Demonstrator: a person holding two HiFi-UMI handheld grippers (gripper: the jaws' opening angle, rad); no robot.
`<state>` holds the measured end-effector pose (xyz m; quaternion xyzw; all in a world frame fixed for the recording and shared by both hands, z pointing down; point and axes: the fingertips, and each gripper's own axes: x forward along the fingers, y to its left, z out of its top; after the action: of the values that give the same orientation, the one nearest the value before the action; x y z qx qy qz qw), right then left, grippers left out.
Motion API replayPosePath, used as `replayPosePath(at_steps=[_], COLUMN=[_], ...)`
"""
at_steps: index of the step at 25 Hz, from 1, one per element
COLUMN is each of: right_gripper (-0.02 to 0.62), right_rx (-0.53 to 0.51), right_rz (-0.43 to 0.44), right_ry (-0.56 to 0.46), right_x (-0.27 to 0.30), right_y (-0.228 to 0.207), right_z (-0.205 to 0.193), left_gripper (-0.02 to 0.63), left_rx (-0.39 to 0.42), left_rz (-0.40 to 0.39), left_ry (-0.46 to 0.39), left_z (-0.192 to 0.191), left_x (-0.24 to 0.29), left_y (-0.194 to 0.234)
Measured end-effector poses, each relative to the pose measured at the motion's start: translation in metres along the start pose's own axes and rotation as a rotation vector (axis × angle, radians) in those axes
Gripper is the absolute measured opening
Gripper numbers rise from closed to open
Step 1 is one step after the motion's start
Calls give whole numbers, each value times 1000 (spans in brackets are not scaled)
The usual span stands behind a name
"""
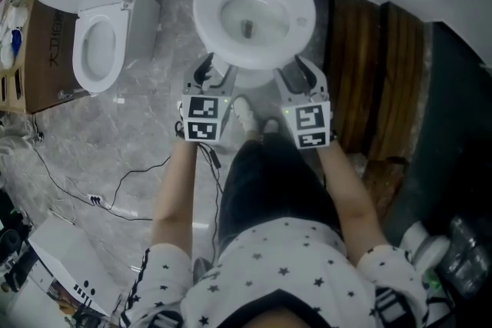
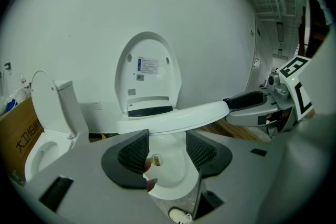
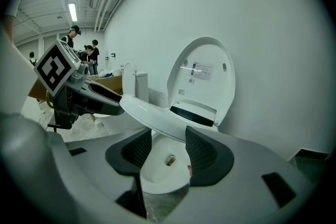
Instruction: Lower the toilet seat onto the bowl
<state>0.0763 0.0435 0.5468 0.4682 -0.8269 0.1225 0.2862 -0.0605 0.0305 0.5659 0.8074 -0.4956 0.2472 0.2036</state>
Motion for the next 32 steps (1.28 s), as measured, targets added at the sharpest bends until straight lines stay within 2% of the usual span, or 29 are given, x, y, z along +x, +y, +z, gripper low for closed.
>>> replayPosePath(at_steps=[32], right_gripper=[202], right_rx=[-46], right_rz=[15], right_ry=[77], right_x=[11], right_y=[23], right_z=[-58], left_gripper=[221], left_rx=[-51], left_rz=[-27], left_ry=[70], left_z=[-67], left_x=[11], left_y=[-8])
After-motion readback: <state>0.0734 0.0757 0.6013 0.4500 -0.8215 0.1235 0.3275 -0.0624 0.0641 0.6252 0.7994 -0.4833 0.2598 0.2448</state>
